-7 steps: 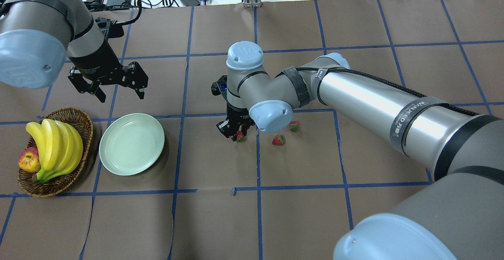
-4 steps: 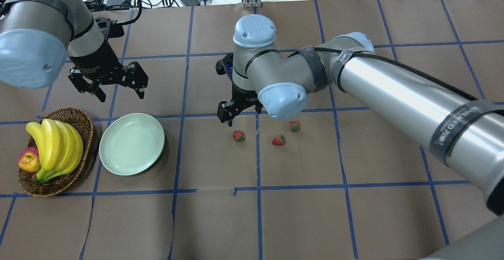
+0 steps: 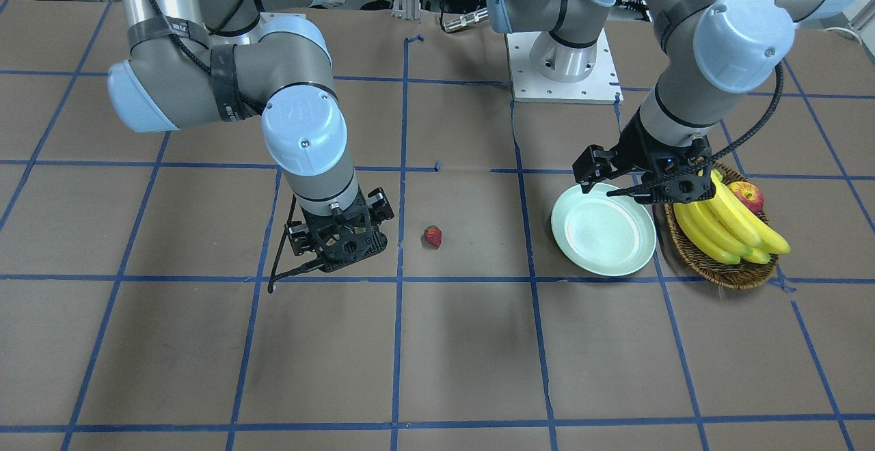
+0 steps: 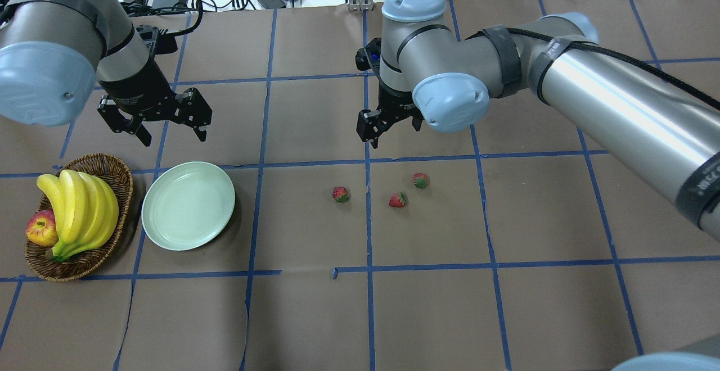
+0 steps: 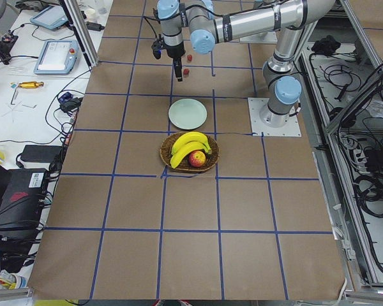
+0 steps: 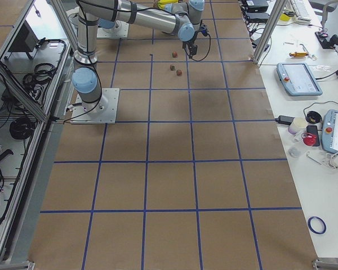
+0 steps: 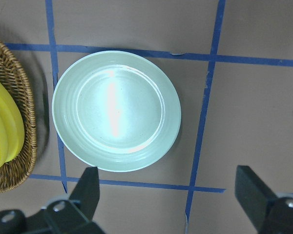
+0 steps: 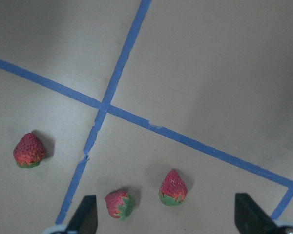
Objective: Collect all strawberries into plate
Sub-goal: 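Raise the open right gripper away from the placed strawberry, then lower the right gripper onto a second strawberry and grasp it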
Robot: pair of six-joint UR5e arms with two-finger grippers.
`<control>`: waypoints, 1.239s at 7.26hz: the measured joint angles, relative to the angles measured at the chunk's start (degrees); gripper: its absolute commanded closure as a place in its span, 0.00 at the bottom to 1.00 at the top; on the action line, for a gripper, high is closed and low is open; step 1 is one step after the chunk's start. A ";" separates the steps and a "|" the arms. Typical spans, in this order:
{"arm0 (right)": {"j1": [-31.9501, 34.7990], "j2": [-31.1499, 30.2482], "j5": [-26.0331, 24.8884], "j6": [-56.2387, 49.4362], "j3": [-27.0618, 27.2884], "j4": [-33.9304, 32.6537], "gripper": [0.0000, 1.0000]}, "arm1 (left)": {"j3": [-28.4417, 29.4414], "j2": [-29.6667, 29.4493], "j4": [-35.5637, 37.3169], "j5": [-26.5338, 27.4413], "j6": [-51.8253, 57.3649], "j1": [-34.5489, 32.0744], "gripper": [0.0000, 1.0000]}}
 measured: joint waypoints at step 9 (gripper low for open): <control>-2.90 5.41 0.63 1.38 7.42 -0.46 0.16 | -1.08 -0.12 -0.02 -0.15 -0.34 -0.81 0.00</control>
